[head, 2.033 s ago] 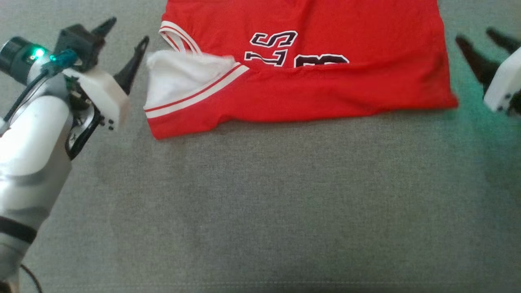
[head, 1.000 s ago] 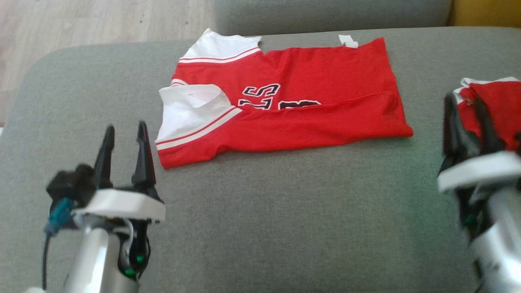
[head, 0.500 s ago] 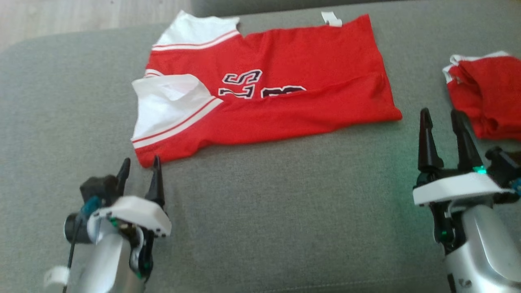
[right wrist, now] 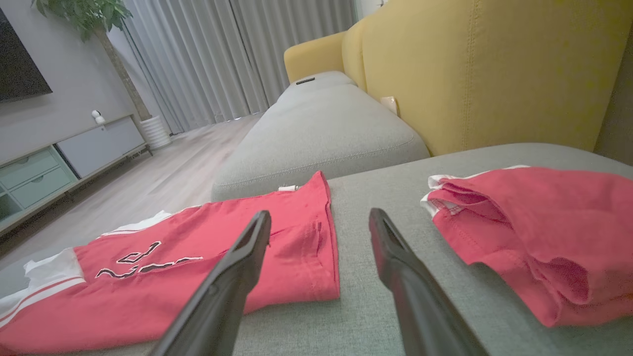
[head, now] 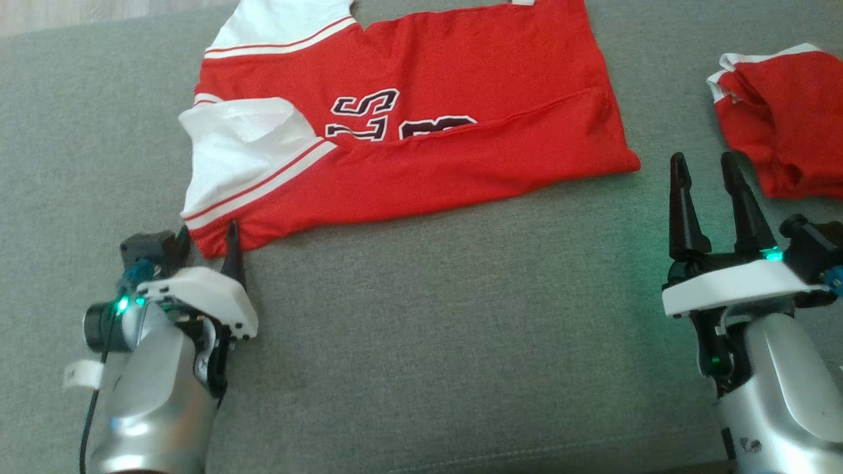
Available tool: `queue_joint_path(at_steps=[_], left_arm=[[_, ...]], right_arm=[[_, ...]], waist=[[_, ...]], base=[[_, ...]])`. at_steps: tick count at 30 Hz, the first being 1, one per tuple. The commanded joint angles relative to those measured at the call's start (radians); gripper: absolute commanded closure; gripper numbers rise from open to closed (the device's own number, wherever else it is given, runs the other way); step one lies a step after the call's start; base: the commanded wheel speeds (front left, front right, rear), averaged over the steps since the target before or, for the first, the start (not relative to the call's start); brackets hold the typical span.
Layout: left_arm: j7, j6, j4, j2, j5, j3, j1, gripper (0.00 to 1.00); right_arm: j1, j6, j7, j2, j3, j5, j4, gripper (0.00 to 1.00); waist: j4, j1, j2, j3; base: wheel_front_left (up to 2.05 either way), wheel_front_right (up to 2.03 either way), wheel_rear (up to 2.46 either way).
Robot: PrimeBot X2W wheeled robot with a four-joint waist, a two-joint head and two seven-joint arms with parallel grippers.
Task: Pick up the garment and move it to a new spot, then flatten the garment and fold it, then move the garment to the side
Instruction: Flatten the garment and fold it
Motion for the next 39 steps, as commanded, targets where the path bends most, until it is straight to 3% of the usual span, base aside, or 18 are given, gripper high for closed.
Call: queue_joint_path(at_steps=[1,8,17,30,31,32,39], left_arm=[[0.006,-0.005,0.001,0.030,0.010,0.011,-0.020,1.00],[-0.022,-0.030,-0.071,0.020,0.035,-0.025,-0.049,1.00],[-0.023,-0.051,-0.347,0.006,0.102,-0.086,-0.003,1.00],[-0.024,-0.063,-0.411,-0.004,0.124,-0.127,0.023,1.00],[-0.024,-0.062,-0.408,-0.002,0.127,-0.129,0.024,1.00],[-0.024,-0.061,-0.404,0.001,0.129,-0.129,0.026,1.00],[-0.024,-0.061,-0.356,0.016,0.122,-0.123,0.045,1.00]], right_arm=[[-0.024,-0.001,0.012,-0.014,0.017,-0.001,-0.026,0.00],[-0.067,-0.001,0.119,-0.001,-0.032,-0.055,0.061,0.00],[-0.193,-0.001,0.265,0.056,-0.153,-0.056,0.245,0.00],[-0.335,-0.001,0.337,0.075,-0.266,-0.208,0.514,0.00],[-0.341,-0.001,0.333,0.077,-0.262,-0.205,0.526,0.46],[-0.347,-0.001,0.323,0.078,-0.258,-0.204,0.534,1.00],[-0.349,-0.001,0.239,0.058,-0.206,-0.203,0.549,1.00]], waist=[[0.007,0.0000,0.0000,0.002],[0.055,0.0000,0.0000,-0.004],[0.125,0.0000,0.0000,0.002],[0.161,0.0000,0.0000,0.015],[0.161,0.0000,0.0000,0.014],[0.160,0.0000,0.0000,0.013],[0.139,0.0000,0.0000,-0.024]], base=[[0.00,0.00,0.00],[0.00,0.00,0.00],[0.00,0.00,0.00],[0.00,0.00,0.00],[0.00,0.00,0.00],[0.00,0.00,0.00],[0.00,0.00,0.00]])
